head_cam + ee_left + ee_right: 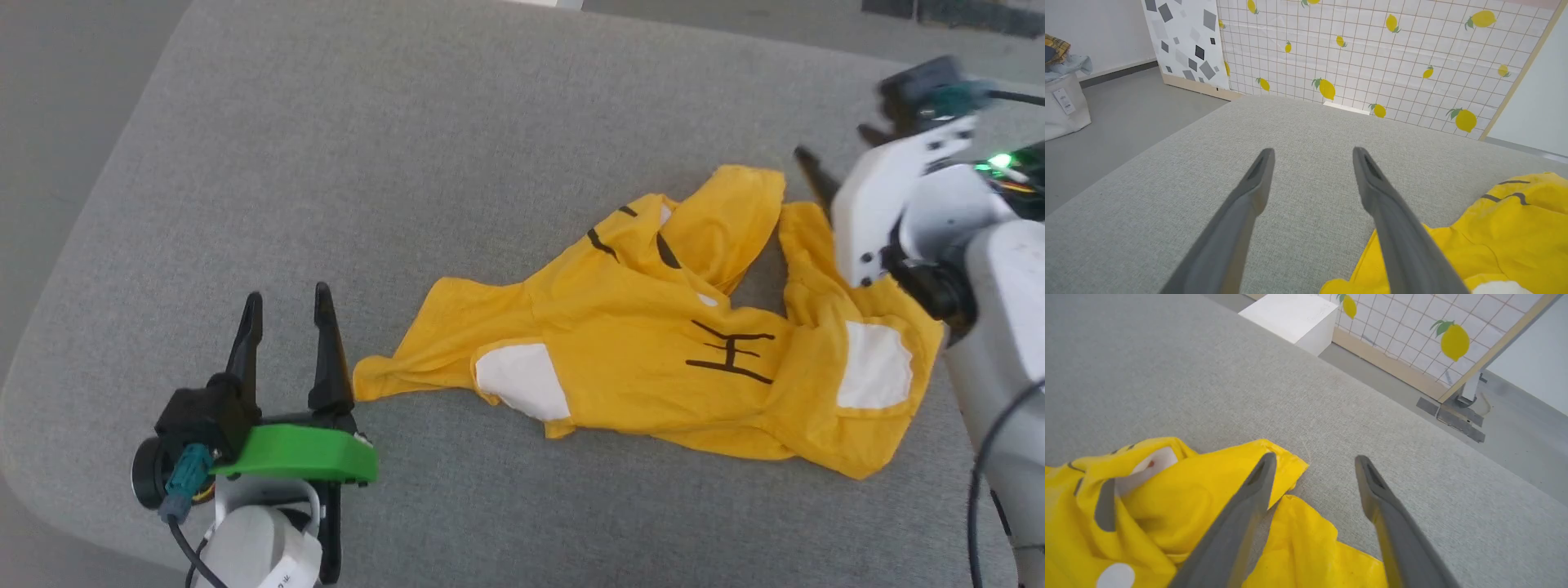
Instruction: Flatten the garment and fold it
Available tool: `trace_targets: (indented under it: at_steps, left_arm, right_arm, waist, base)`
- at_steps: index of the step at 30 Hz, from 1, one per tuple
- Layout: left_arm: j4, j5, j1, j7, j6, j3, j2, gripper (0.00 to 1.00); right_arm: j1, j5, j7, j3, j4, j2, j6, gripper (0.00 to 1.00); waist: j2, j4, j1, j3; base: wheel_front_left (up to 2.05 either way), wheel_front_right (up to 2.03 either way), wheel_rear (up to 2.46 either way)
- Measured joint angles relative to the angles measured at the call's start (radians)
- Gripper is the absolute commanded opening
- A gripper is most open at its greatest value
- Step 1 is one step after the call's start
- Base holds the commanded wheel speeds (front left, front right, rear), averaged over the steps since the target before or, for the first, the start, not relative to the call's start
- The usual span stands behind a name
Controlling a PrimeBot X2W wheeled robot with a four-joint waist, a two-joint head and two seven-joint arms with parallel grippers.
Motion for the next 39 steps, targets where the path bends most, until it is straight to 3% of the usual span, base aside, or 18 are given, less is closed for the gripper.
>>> trace_targets:
  at_steps: [4, 10, 13, 17, 21, 29, 30, 31, 32, 39]
  left_arm:
    - [0.021, 0.006, 0.027, 0.000, -0.001, 0.011, 0.000, 1.00]
    - [0.072, 0.008, 0.059, 0.023, 0.005, 0.020, 0.002, 1.00]
    - [0.093, 0.004, 0.060, 0.144, 0.022, 0.016, 0.004, 1.00]
    - [0.120, -0.025, 0.047, 0.434, 0.026, -0.011, 0.022, 1.00]
    - [0.137, -0.038, -0.006, 0.679, 0.025, -0.022, 0.081, 1.00]
    - [0.156, -0.062, -0.097, 0.830, -0.005, -0.036, 0.114, 1.00]
    - [0.159, -0.076, -0.100, 0.850, -0.012, -0.037, 0.114, 0.96]
    - [0.157, -0.091, -0.104, 0.859, -0.019, -0.037, 0.114, 0.42]
    - [0.156, -0.101, -0.106, 0.861, -0.023, -0.036, 0.114, 0.00]
    - [0.141, -0.175, -0.108, 0.825, -0.061, -0.037, 0.075, 0.00]
  right_arm:
    - [0.083, 0.000, -0.192, -0.114, -0.093, 0.016, 0.000, 1.00]
    - [0.272, -0.003, -0.316, -0.302, -0.213, 0.097, 0.000, 1.00]
    - [0.354, -0.012, -0.316, -0.364, -0.272, 0.146, 0.000, 1.00]
    - [0.432, -0.028, -0.294, -0.429, -0.350, 0.184, 0.000, 1.00]
    - [0.460, -0.039, -0.266, -0.458, -0.411, 0.202, 0.000, 1.00]
    - [0.460, -0.043, -0.235, -0.472, -0.482, 0.218, 0.000, 1.00]
    - [0.459, -0.044, -0.232, -0.473, -0.485, 0.220, 0.000, 1.00]
    - [0.459, -0.047, -0.230, -0.475, -0.489, 0.221, 0.000, 1.00]
    - [0.459, -0.049, -0.230, -0.477, -0.490, 0.221, 0.000, 1.00]
    - [0.459, -0.085, -0.173, -0.491, -0.470, 0.202, 0.000, 1.00]
  waist:
    - [0.0000, -0.015, -0.0002, -0.045]
    - [0.0000, -0.048, -0.0002, -0.101]
    - [0.0000, -0.071, -0.0002, -0.116]
    - [0.0000, -0.097, -0.0002, -0.123]
    - [0.0000, -0.108, -0.0002, -0.102]
    - [0.0001, -0.129, -0.0002, -0.041]
    - [0.0000, -0.132, -0.0002, -0.033]
    - [0.0000, -0.134, -0.0002, -0.026]
    - [0.0001, -0.136, -0.0002, -0.021]
    - [0.0000, -0.126, -0.0002, -0.006]
  base:
    - [0.00, 0.00, 0.00]
    - [0.00, 0.00, 0.00]
    - [0.00, 0.00, 0.00]
    - [0.00, 0.00, 0.00]
    - [0.00, 0.00, 0.00]
    - [0.00, 0.00, 0.00]
    - [0.00, 0.00, 0.00]
    - [0.00, 0.00, 0.00]
    - [0.00, 0.00, 0.00]
    - [0.00, 0.00, 0.00]
